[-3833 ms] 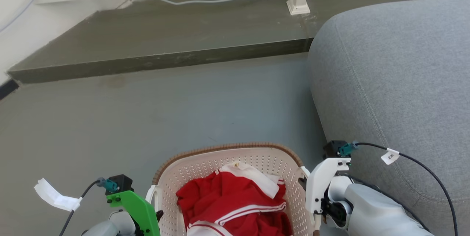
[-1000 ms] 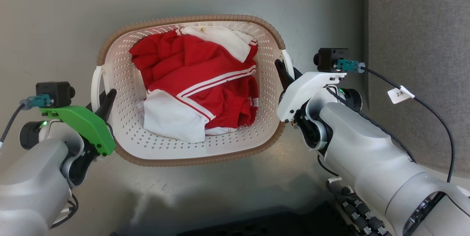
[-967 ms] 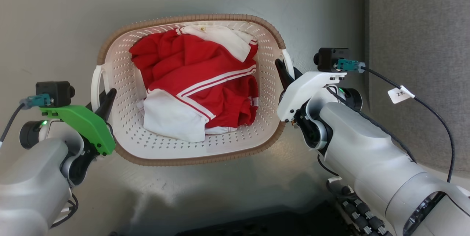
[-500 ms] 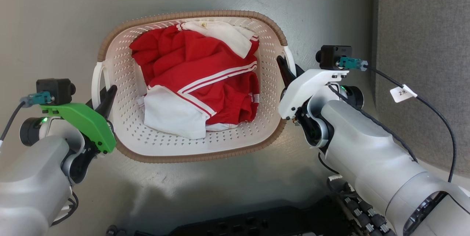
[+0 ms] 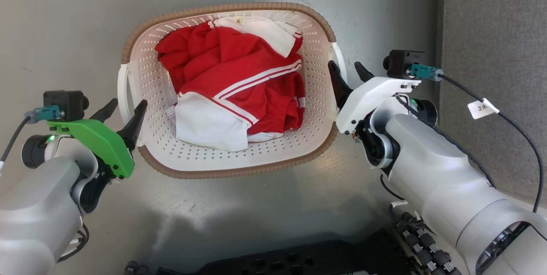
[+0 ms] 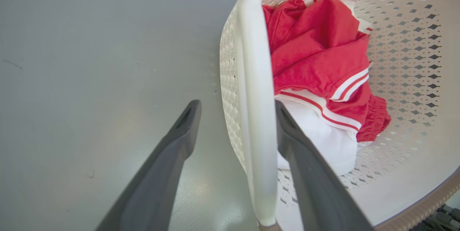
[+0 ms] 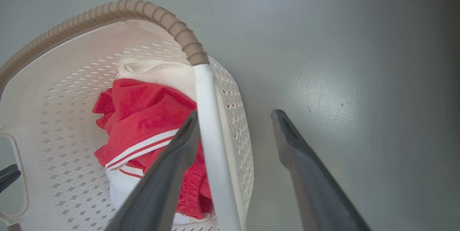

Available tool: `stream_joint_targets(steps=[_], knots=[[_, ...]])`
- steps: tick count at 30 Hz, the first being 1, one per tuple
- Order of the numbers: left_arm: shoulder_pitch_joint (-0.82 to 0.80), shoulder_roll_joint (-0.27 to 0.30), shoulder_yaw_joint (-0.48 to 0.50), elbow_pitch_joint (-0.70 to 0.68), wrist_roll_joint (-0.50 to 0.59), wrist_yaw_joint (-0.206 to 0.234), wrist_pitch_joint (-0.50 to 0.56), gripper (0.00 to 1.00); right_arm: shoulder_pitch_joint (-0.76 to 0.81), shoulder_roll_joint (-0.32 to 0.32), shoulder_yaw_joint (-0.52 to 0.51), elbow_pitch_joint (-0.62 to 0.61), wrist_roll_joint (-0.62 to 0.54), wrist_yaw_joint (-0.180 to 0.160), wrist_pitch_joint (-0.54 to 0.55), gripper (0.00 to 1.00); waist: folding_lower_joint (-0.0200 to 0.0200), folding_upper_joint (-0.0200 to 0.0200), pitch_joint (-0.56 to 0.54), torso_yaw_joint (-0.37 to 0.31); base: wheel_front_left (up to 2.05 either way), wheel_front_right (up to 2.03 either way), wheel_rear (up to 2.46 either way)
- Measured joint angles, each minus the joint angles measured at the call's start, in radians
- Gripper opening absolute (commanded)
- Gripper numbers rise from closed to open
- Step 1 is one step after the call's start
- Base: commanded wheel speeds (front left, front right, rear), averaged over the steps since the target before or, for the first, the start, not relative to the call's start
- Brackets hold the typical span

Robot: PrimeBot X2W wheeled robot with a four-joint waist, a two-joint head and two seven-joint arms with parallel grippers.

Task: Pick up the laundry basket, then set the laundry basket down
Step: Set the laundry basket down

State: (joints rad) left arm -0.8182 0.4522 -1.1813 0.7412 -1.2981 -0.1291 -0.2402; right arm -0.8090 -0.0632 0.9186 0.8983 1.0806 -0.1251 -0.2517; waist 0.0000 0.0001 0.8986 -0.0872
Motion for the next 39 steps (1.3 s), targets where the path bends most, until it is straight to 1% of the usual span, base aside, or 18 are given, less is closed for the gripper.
stream_joint_targets(steps=[13,20,25,34,35,39], knots=[[0.0,-0.002,-0.022,0.026,-0.01,0.0,-0.003,1.0,0.004,0.002,0.0,0.006,0.001,0.0,0.0,1.0,0.0,0.0,-0.026,0.004,0.0,0.0,0.0],[0.004,-0.011,-0.024,0.053,-0.01,0.0,-0.008,1.0,0.026,0.002,-0.008,0.012,-0.002,0.0,0.0,1.0,0.0,0.0,-0.077,0.004,0.0,0.0,0.0],[0.012,-0.031,-0.022,0.053,-0.01,0.0,-0.008,1.0,0.029,0.002,-0.033,0.011,-0.034,0.0,0.0,1.0,0.0,0.0,-0.132,0.001,0.0,0.0,0.0],[0.015,-0.042,0.032,0.031,0.007,0.0,-0.008,1.0,0.057,0.002,-0.079,-0.001,-0.074,0.004,0.0,1.0,0.0,0.0,-0.236,0.0,0.0,0.0,0.0],[0.016,-0.043,0.043,0.026,0.013,0.0,-0.008,1.0,0.063,0.002,-0.082,-0.004,-0.085,0.01,0.0,1.0,0.0,0.0,-0.25,0.0,0.0,0.0,0.0],[0.025,-0.054,0.099,0.0,0.027,0.0,-0.008,1.0,0.093,0.002,-0.126,-0.024,-0.125,0.013,0.0,1.0,0.0,0.0,-0.32,0.001,0.0,0.0,0.0]])
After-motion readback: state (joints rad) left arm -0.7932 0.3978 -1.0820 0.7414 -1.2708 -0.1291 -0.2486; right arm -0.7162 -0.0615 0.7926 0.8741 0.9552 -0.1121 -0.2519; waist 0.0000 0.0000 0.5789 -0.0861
